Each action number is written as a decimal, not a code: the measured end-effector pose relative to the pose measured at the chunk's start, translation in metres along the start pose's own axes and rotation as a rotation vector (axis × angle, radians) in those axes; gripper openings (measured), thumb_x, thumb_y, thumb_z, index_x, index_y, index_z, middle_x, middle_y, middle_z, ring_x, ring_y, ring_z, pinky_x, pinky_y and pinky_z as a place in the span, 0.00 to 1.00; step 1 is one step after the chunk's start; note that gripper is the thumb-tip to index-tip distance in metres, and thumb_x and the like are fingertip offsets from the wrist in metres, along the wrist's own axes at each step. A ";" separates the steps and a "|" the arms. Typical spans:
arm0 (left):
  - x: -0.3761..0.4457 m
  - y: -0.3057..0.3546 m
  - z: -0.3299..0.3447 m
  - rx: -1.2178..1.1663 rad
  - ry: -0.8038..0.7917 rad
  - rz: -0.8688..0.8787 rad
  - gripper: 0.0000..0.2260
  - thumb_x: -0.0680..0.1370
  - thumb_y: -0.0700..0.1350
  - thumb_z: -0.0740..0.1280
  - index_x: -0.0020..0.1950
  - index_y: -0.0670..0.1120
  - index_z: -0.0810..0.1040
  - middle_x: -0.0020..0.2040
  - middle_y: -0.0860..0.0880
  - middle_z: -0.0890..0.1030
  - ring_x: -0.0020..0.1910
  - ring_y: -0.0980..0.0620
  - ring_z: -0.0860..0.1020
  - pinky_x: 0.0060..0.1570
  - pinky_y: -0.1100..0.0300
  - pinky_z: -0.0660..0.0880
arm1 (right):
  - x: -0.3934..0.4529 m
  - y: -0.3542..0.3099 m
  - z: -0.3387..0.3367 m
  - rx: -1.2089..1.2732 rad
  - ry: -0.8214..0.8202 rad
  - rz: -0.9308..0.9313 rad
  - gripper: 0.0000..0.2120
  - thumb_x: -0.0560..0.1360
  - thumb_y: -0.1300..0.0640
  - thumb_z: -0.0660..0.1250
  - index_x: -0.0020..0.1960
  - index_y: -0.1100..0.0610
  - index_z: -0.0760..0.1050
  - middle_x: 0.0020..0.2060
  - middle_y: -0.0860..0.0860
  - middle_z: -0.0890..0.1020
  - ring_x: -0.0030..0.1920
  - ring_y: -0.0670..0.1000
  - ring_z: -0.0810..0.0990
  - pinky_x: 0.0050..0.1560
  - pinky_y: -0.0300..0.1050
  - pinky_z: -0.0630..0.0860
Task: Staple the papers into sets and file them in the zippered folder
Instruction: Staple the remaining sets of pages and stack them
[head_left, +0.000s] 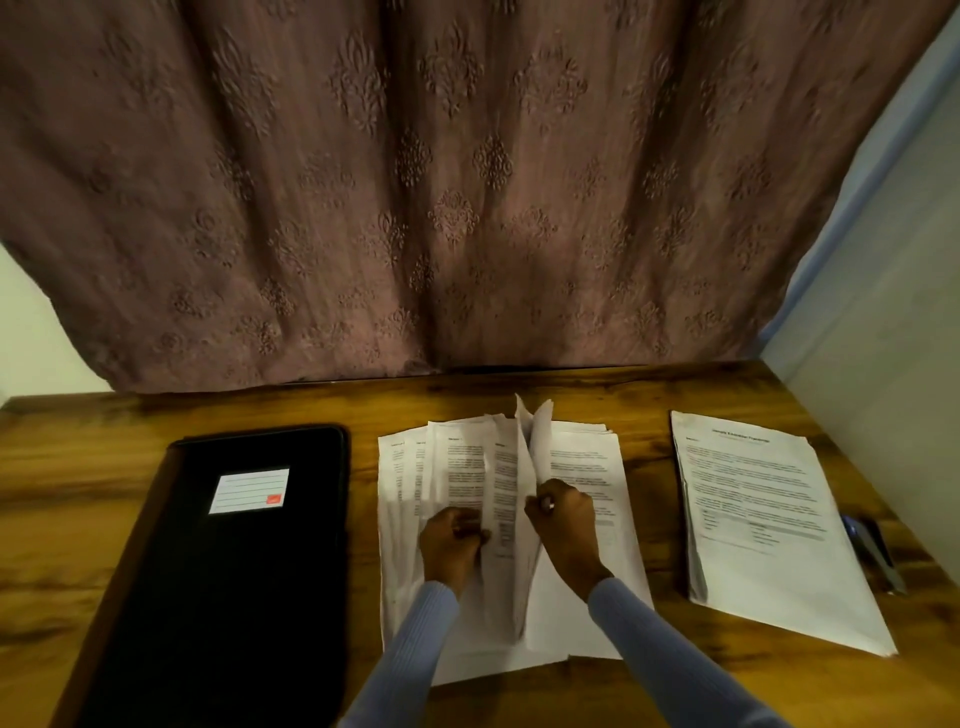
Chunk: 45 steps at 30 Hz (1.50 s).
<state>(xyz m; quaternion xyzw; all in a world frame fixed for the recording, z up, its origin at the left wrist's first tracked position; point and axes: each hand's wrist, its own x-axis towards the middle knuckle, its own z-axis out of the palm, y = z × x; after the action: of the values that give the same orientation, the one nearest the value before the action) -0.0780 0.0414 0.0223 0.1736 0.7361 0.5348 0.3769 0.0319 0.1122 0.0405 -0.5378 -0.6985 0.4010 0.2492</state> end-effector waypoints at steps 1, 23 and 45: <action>0.001 -0.001 -0.001 -0.011 0.007 -0.021 0.12 0.70 0.29 0.70 0.47 0.45 0.80 0.47 0.47 0.81 0.48 0.48 0.79 0.37 0.67 0.78 | -0.001 -0.001 -0.001 0.042 0.005 0.011 0.10 0.76 0.61 0.65 0.57 0.60 0.71 0.49 0.50 0.77 0.50 0.53 0.80 0.48 0.43 0.78; 0.003 0.057 -0.035 0.384 0.160 0.341 0.03 0.77 0.40 0.65 0.47 0.41 0.77 0.49 0.39 0.82 0.48 0.40 0.80 0.50 0.52 0.77 | 0.003 -0.020 0.005 -0.569 -0.138 -0.134 0.19 0.80 0.55 0.56 0.70 0.57 0.59 0.56 0.56 0.77 0.53 0.54 0.80 0.52 0.43 0.78; -0.008 0.037 -0.015 -0.111 0.138 0.179 0.04 0.75 0.29 0.63 0.46 0.31 0.77 0.38 0.46 0.77 0.41 0.48 0.74 0.34 0.76 0.73 | -0.003 0.028 -0.079 0.463 0.314 0.232 0.23 0.75 0.40 0.61 0.51 0.61 0.74 0.39 0.57 0.78 0.42 0.60 0.78 0.48 0.60 0.78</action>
<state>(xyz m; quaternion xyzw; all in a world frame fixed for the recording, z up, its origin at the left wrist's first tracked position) -0.0894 0.0395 0.0619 0.1804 0.7110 0.6169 0.2852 0.1103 0.1351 0.0611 -0.5984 -0.4754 0.4873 0.4225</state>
